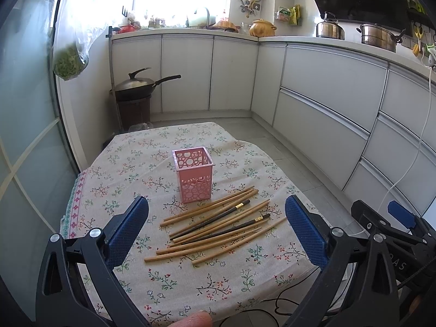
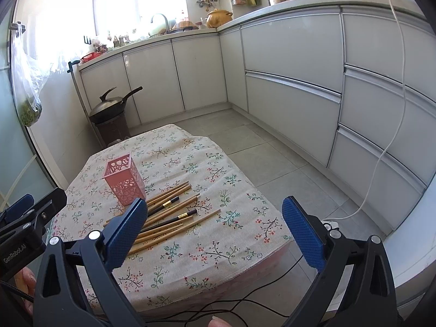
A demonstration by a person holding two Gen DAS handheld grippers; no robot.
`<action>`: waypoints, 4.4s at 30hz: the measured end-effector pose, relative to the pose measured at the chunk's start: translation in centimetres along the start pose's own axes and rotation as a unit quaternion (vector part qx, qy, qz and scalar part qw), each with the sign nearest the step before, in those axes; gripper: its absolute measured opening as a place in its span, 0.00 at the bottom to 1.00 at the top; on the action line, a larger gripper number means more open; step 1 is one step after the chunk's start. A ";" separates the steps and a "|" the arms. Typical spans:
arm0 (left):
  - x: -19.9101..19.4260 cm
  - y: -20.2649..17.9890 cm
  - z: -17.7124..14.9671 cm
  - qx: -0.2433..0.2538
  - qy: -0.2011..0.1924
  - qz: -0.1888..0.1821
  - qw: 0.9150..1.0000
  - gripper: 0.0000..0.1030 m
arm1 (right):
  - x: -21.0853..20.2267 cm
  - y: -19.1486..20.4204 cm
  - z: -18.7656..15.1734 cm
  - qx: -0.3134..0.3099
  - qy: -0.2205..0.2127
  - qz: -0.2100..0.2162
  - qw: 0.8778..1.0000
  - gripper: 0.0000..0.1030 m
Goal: Organize utensils
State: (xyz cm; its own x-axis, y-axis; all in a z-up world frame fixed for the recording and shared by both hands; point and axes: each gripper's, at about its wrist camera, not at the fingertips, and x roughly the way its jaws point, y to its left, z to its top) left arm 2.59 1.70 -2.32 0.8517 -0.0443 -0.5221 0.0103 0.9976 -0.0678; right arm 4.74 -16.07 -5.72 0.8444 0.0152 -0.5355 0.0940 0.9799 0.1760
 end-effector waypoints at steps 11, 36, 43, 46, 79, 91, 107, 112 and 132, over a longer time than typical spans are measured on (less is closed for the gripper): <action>0.3 -0.2 0.0 0.001 0.004 0.003 1.000 0.93 | 0.0 0.1 -0.2 0.000 0.003 -0.001 1.000 0.94; 14.3 -7.8 -4.6 0.147 0.343 -0.207 0.904 0.93 | 3.9 -8.3 0.4 0.180 0.123 0.032 0.975 0.94; 20.9 -12.1 -3.7 0.227 0.364 -0.214 0.877 0.92 | 4.2 -10.6 0.9 0.184 0.114 -0.011 0.976 0.93; 22.0 -14.6 -4.5 0.290 0.363 -0.219 0.858 0.80 | 5.1 -11.7 0.6 0.201 0.135 -0.019 0.970 0.94; 20.6 -9.6 -2.1 0.239 0.323 -0.204 0.893 0.04 | 10.2 -11.0 -2.2 0.251 0.242 0.007 0.937 0.93; 5.1 2.7 3.6 0.105 0.152 -0.228 0.956 0.04 | 19.1 -1.6 -4.8 0.302 0.386 0.068 0.869 0.61; -2.7 11.8 8.0 -0.004 -0.031 -0.233 0.972 0.04 | 23.6 5.2 -5.8 0.325 0.410 -0.019 0.852 0.20; -2.6 12.0 8.0 -0.007 -0.035 -0.232 0.972 0.04 | 24.0 6.7 -5.7 0.298 0.393 -0.053 0.868 0.18; -2.0 11.7 9.6 -0.088 -0.067 -0.192 0.975 0.04 | 13.2 2.5 3.2 0.235 0.187 0.103 0.948 0.05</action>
State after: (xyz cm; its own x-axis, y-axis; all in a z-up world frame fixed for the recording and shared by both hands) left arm 6.09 13.96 6.10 0.8642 -0.3929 -0.3142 0.2617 0.8845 -0.3862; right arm 17.82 -14.04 -9.75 0.6318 0.3535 -0.6898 0.2458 0.7526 0.6109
